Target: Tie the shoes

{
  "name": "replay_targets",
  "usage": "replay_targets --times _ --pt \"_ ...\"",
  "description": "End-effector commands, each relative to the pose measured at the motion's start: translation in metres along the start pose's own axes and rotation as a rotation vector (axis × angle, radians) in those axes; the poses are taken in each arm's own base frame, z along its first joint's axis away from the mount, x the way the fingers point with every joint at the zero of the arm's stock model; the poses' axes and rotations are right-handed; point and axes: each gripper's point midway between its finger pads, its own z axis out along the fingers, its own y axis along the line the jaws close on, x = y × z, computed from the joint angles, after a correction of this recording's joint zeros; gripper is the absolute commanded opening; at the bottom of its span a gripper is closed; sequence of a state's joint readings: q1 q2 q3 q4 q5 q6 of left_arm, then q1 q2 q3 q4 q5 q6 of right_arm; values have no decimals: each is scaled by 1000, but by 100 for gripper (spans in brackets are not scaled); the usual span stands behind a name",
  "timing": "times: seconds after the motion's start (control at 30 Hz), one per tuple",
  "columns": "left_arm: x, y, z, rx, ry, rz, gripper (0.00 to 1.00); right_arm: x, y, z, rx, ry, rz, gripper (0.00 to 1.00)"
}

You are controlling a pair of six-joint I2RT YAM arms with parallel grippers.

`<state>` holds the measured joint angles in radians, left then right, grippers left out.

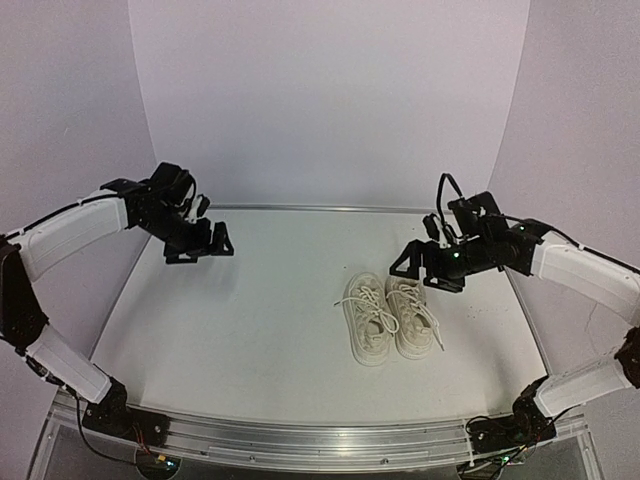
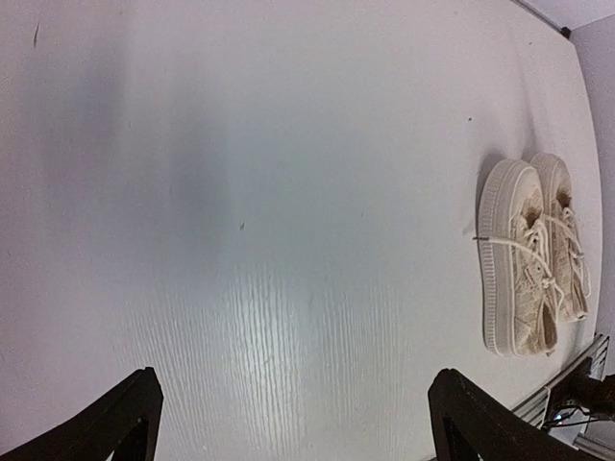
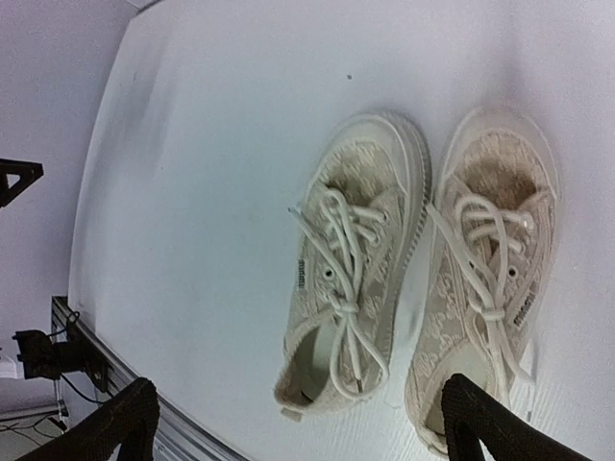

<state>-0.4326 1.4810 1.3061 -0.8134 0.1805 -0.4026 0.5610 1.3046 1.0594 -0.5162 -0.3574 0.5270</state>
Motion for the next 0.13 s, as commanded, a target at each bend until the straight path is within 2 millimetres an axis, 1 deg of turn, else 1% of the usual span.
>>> replay_targets --times 0.0,0.1 --pt "15 10 -14 -4 -77 -105 100 -14 10 -11 -53 -98 2 98" --pt "10 13 -15 -16 -115 -105 100 -23 12 -12 -43 -128 -22 98"
